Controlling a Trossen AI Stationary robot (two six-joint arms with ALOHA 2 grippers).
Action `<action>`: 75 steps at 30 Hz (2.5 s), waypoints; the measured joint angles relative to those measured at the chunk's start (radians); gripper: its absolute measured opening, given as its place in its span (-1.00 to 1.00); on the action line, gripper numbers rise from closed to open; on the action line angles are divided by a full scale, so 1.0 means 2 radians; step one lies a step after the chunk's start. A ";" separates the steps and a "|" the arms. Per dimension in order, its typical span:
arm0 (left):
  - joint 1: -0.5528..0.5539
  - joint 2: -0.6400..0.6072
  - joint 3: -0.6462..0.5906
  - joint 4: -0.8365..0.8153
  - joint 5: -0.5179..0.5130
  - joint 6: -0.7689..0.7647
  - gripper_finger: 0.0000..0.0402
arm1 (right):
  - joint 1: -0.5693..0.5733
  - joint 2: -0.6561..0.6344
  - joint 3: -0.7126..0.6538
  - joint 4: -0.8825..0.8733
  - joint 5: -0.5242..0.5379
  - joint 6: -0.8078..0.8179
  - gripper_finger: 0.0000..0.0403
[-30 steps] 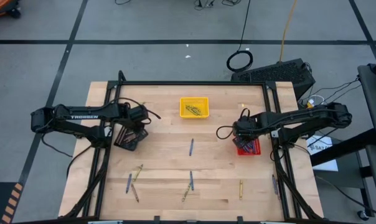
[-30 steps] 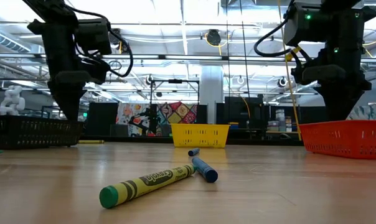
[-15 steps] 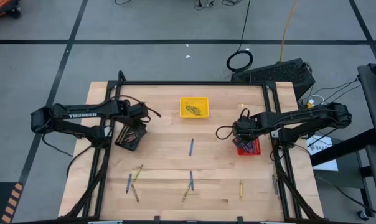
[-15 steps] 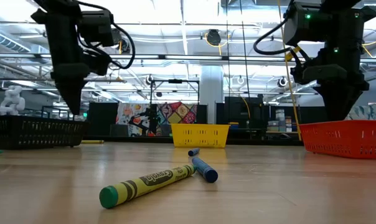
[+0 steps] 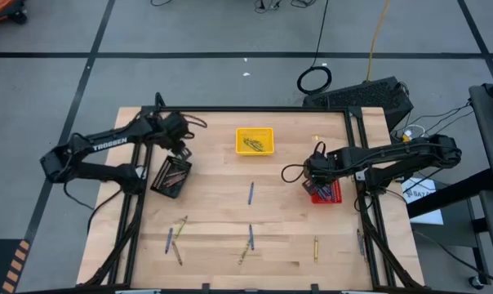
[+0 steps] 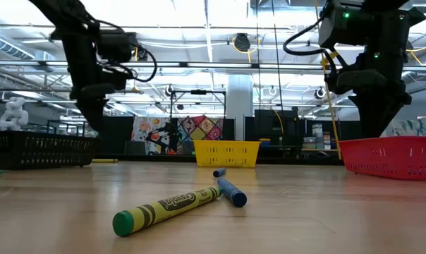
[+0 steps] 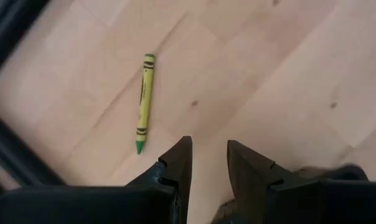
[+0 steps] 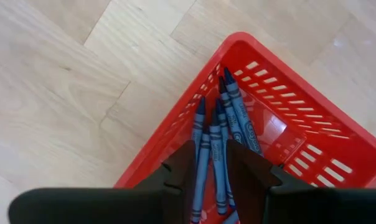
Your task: Sort crayons
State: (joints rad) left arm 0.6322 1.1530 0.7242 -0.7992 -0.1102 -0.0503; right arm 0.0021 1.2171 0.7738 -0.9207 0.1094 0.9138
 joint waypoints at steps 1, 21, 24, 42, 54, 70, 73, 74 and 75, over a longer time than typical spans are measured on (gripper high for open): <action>0.013 0.006 0.000 0.007 0.015 0.002 -0.50 | 0.000 0.000 0.000 0.000 0.001 -0.003 -0.62; 0.078 0.142 0.085 -0.001 0.026 0.061 -0.50 | 0.024 0.000 0.000 0.002 0.024 0.007 -0.62; 0.095 0.150 0.085 -0.010 0.025 0.075 -0.50 | 0.027 0.000 0.000 0.003 0.024 0.008 -0.62; 0.126 0.211 0.085 -0.004 0.028 0.094 -0.50 | 0.027 0.000 0.000 0.017 0.026 0.022 -0.62; 0.126 0.235 0.085 0.009 0.028 0.094 -0.50 | 0.027 0.000 0.000 0.017 0.026 0.022 -0.62; 0.149 0.235 0.085 0.024 0.025 0.094 -0.50 | 0.027 0.000 0.000 0.017 0.026 0.022 -0.62; 0.156 0.235 0.085 0.022 0.025 0.094 -0.50 | 0.027 0.000 0.000 0.017 0.026 0.022 -0.62; 0.157 0.235 0.085 0.019 0.030 0.094 -0.50 | 0.027 0.000 0.000 0.017 0.026 0.022 -0.62; 0.159 0.235 0.085 0.016 0.038 0.094 -0.50 | 0.027 0.000 0.000 0.017 0.026 0.022 -0.62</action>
State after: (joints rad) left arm 0.9495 1.6238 0.8939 -0.7679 -0.0335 0.1384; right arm 0.0555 1.2167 0.7738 -0.8860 0.1605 0.9571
